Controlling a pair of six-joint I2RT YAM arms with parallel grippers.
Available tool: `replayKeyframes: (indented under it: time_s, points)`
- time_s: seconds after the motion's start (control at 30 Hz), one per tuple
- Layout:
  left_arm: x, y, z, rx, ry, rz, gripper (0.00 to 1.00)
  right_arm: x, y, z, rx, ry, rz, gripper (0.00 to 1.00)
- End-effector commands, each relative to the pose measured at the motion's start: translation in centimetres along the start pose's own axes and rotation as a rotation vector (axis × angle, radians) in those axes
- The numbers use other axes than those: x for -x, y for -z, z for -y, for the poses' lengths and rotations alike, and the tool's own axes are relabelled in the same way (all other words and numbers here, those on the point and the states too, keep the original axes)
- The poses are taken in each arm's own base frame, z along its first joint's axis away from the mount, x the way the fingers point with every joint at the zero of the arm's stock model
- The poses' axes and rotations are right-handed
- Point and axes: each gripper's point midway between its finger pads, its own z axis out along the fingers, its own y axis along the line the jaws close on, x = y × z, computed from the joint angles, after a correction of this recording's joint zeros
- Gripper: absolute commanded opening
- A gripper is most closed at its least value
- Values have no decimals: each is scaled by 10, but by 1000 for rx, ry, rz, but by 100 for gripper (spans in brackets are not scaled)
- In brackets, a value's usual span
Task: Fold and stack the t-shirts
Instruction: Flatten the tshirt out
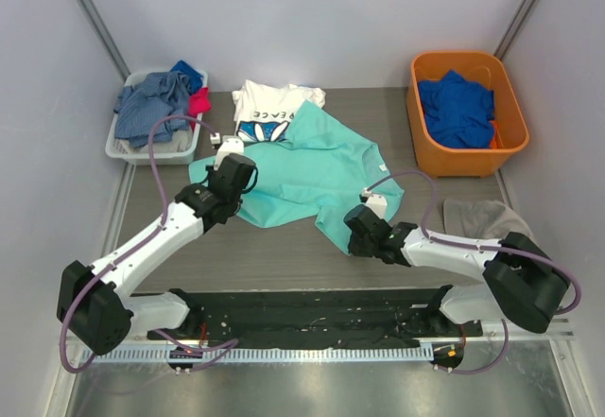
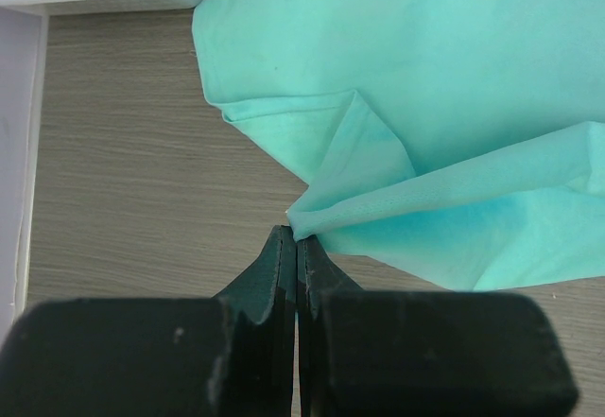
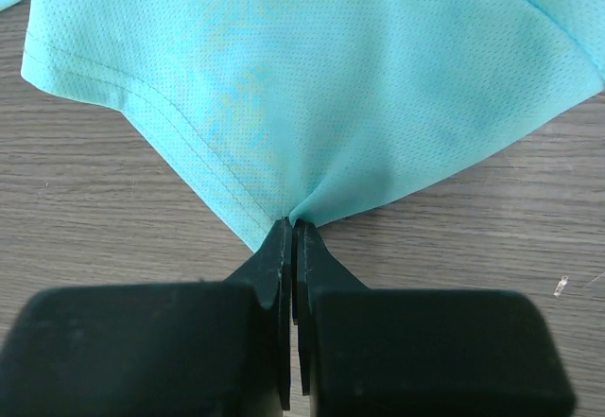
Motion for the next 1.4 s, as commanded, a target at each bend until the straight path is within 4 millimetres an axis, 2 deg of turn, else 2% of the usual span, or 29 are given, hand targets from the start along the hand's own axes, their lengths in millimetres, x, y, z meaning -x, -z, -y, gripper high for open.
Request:
replayKeyframes:
  time_s: [0.0, 0.1, 0.17, 0.2, 0.23, 0.27, 0.33, 0.4, 0.43, 0.57, 0.7, 0.9, 1.13, 1.37]
  points:
    - [8, 4, -2, -9, 48, 33, 0, -14, -1, 14, -41, 11, -33, 1]
    - [7, 4, -2, -8, 49, 32, 0, -13, 4, 20, -63, 16, -25, 1]
    - [7, 4, -2, -8, 52, 32, 0, -5, 12, 17, -49, 15, -5, 1]
    - [7, 5, -2, -9, 50, 28, 0, -5, 16, 23, -72, 22, -7, 1]
    - [9, 7, -2, -15, 54, 28, 0, 4, 25, 19, -54, 14, 20, 1]
    - [8, 9, -2, -18, 57, 23, 0, 4, 31, 26, -82, 27, 15, 1]
    - [10, 16, -4, -35, 73, 23, 0, 21, 49, 24, -70, 14, 74, 1]
    - [11, 26, -9, -52, 99, 26, 0, 26, 64, 32, -91, 22, 82, 1]
    - [10, 30, -8, -68, 110, 24, 0, 37, 73, 31, -93, 14, 117, 1]
    - [7, 50, -9, -139, 184, 15, 0, 53, 107, 44, -132, 17, 164, 1]
    - [-7, 67, -12, -189, 257, -21, 0, 67, 129, 41, -110, -9, 200, 1]
    - [-21, 93, -27, -225, 352, -35, 0, 95, 164, 34, -81, -52, 270, 1]
    - [-39, 109, -39, -234, 420, -69, 0, 101, 186, 35, -63, -71, 281, 1]
    - [-55, 119, -44, -248, 476, -99, 0, 98, 196, 44, -64, -91, 286, 1]
